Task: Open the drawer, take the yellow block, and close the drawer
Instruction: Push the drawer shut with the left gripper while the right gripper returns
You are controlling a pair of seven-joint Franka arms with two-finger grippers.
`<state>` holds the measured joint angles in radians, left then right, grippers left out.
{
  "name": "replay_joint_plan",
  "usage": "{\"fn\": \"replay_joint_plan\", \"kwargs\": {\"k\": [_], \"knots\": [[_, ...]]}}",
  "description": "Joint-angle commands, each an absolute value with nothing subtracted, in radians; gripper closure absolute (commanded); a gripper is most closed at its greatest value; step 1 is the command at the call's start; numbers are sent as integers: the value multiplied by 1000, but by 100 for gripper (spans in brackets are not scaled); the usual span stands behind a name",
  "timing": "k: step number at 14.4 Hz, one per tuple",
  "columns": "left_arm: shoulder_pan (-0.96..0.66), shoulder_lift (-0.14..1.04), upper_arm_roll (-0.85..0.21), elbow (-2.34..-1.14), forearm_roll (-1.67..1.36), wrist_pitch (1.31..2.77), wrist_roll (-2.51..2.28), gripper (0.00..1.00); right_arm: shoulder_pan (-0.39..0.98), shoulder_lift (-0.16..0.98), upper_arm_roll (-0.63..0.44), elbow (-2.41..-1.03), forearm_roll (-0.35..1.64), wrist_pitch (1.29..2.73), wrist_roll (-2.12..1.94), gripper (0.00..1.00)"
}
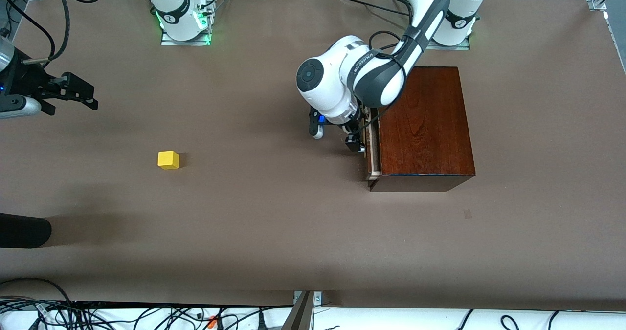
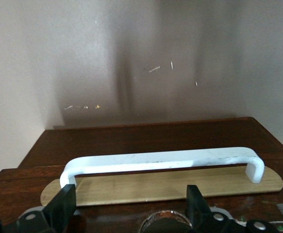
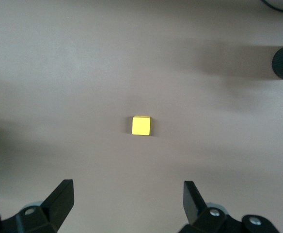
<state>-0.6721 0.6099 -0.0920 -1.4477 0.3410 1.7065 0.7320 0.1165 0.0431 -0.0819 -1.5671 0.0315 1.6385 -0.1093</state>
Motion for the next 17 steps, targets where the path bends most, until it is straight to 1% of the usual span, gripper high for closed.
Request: {"fn": "replay_joint_plan", "kwargs": {"k": [1, 6, 9, 11, 12, 14, 17], "knots": [[-647, 546, -90, -1532, 373, 1701, 752, 0, 137, 60, -78, -1532, 0, 1614, -94, 0], [-624, 528, -91, -1565, 373, 1698, 752, 0, 149, 63, -74, -1525, -58, 1614, -80, 0], [-604, 520, -92, -1560, 373, 1701, 753, 0, 144, 67, -80, -1483, -58, 1609, -86, 0], [-612, 529, -97, -1536, 353, 1724, 695, 0, 146, 66, -75, -1483, -52, 1591, -80, 0], [-618, 532, -106, -1508, 353, 1748, 610, 0, 146, 67, -77, -1483, -49, 1573, -78, 0], [-646, 540, -109, -1490, 348, 1782, 482, 0, 146, 66, -77, -1483, -49, 1562, -80, 0], [-661, 529, -107, -1410, 195, 1796, 272, 0, 146, 63, -83, -1483, -11, 1536, -78, 0]]}}
